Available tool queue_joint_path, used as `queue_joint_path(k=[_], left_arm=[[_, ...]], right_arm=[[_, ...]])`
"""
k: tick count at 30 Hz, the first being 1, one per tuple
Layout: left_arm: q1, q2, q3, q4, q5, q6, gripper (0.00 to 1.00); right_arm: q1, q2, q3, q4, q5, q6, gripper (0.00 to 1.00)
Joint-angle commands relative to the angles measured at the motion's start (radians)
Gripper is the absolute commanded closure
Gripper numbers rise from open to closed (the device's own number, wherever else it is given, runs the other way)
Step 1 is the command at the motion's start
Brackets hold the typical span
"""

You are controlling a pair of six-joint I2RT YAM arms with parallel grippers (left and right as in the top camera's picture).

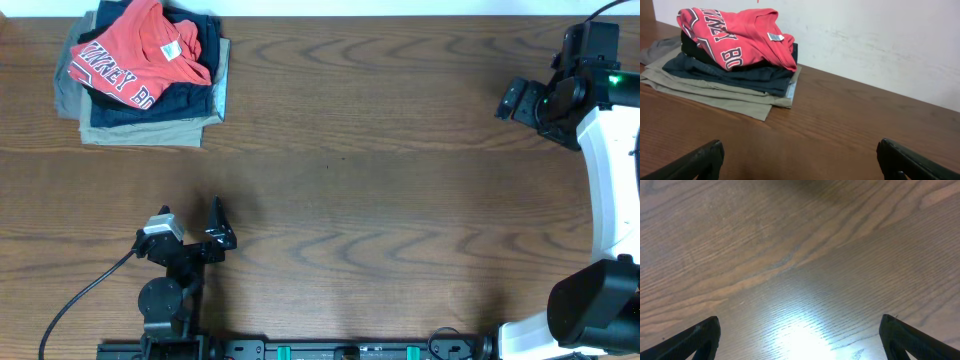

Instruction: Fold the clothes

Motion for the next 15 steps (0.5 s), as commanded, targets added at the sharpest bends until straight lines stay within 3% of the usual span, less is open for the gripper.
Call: queue_joint_path(k=[1, 7, 15], left_arm=[[-0.003, -0.007, -0.021, -0.029, -0.013, -0.002, 0.02], [-0.003, -0.007, -0.021, -0.029, -0.013, -0.002, 0.02], [-0.003, -0.007, -0.021, -0.029, -0.013, -0.002, 0.02]], right_arm=[[0.007, -0.001, 0.010, 0.000, 0.000, 0.011, 0.01], [0.010, -0.024, 0.010, 0.000, 0.000, 0.011, 0.01], [0.046, -0.190, 0.010, 0.000, 0.000, 0.011, 0.01]])
